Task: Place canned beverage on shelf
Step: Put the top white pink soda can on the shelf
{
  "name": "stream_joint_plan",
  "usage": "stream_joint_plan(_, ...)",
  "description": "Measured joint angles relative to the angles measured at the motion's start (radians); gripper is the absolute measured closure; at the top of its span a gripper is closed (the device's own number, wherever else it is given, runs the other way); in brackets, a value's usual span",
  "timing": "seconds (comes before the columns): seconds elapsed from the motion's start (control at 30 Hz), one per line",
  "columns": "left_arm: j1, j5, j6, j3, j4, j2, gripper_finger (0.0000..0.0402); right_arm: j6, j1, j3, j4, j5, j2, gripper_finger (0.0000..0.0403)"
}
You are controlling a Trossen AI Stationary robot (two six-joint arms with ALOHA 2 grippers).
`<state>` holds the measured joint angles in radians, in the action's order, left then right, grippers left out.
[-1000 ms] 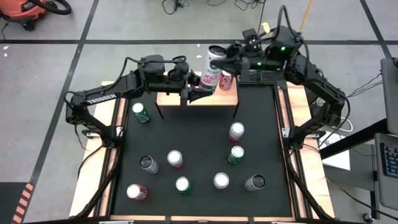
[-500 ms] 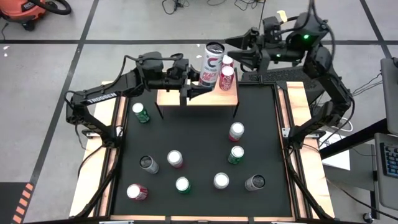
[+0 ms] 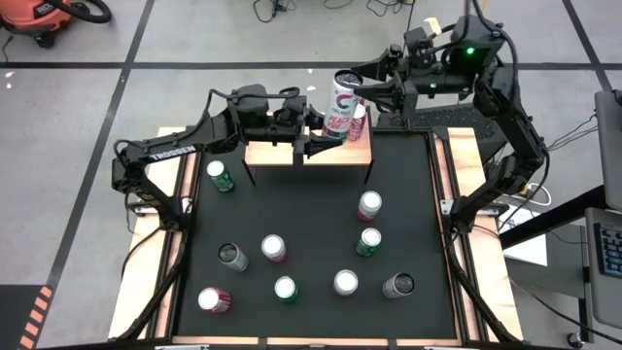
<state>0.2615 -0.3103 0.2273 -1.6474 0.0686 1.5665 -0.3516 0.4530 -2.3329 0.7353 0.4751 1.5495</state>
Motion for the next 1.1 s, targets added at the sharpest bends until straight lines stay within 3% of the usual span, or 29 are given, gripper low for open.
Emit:
stream_joint_plan(0.2,0.000,0.000,-0.006,0.000,-0.008,0.005,0.0152,0.051,0.000,0.000,0.033,0.000,0.003,0.0052)
stream_joint_plan(1.1,0.027,0.005,-0.035,0.000,0.000,0.035,0.0152,0.129,0.000,0.001,0.062,0.022,0.045,0.0162)
